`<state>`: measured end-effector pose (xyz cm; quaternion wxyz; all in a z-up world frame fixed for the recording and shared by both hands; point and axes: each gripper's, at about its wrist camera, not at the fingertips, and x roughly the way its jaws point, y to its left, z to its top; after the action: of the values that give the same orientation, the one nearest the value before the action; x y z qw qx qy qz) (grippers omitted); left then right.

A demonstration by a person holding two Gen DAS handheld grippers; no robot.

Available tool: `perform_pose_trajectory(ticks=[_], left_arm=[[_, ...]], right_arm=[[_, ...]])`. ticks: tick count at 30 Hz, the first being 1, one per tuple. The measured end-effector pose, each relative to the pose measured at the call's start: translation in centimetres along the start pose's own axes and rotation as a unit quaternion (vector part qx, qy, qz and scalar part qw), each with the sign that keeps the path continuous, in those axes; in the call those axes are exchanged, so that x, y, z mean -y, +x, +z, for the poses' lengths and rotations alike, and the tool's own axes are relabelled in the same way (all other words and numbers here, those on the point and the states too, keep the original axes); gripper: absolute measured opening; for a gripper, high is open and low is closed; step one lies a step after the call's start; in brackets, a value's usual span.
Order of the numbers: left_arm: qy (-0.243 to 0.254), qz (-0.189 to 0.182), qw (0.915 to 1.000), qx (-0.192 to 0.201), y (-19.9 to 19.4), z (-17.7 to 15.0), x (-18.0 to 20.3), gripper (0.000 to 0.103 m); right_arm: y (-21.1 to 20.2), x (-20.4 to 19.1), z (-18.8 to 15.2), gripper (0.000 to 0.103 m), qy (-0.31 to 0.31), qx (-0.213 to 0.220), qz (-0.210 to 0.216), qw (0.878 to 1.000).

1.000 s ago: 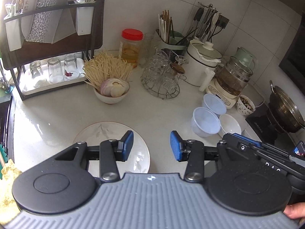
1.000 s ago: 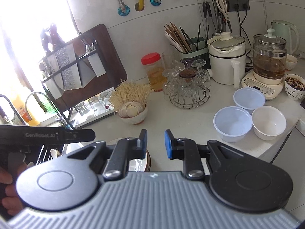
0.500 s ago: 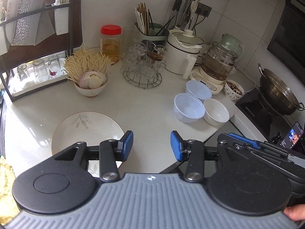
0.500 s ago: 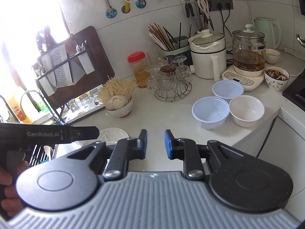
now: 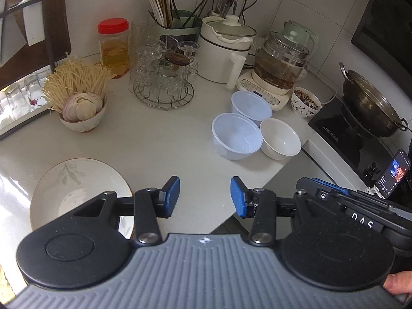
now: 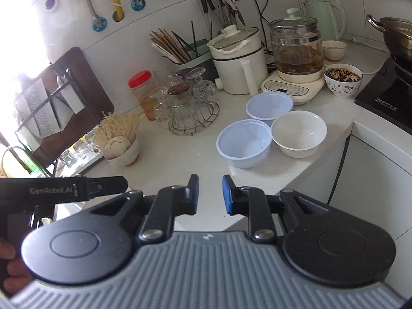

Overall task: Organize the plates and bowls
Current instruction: 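Move both tools toward the rim of a light blue plastic bowl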

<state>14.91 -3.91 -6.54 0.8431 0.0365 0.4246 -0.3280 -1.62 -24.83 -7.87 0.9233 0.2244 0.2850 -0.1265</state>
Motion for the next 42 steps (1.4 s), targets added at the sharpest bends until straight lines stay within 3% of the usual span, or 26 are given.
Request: perform_pose_trajectory(ticks=[4, 7, 16, 24, 37, 42], left_arm=[[-0.004, -0.013, 0.9998, -0.016, 3.2, 1.7, 0.6, 0.05], [-0.005, -0.014, 0.9995, -0.028, 5.6, 2.9, 1.0, 0.054], [-0.046, -0.041, 0.9944, -0.085, 13.6, 5.9, 0.1, 0.055], [-0.063, -0.057, 0.9892, -0.12, 19.4, 8.0, -0.3, 0.055], [-0.079, -0.081, 0.9825, -0.148, 24.6, 9.5, -1.4, 0.054], [-0.087, -0.083, 0.9808, -0.154, 25.6, 9.3, -1.9, 0.031]], right_arm=[[2.0, 1.6, 1.1, 0.025, 0.011, -0.015, 0.0, 1.0], [3.6, 2.9, 1.8, 0.056, 0.023, -0.019, 0.001, 1.0], [10.3, 6.6, 3.4, 0.056, 0.096, -0.072, 0.008, 0.993], [14.3, 9.8, 3.8, 0.054, 0.166, -0.107, 0.004, 0.98], [19.1, 11.4, 4.6, 0.034, 0.222, -0.128, 0.009, 0.967], [20.0, 11.4, 4.7, 0.021, 0.218, -0.136, 0.002, 0.966]])
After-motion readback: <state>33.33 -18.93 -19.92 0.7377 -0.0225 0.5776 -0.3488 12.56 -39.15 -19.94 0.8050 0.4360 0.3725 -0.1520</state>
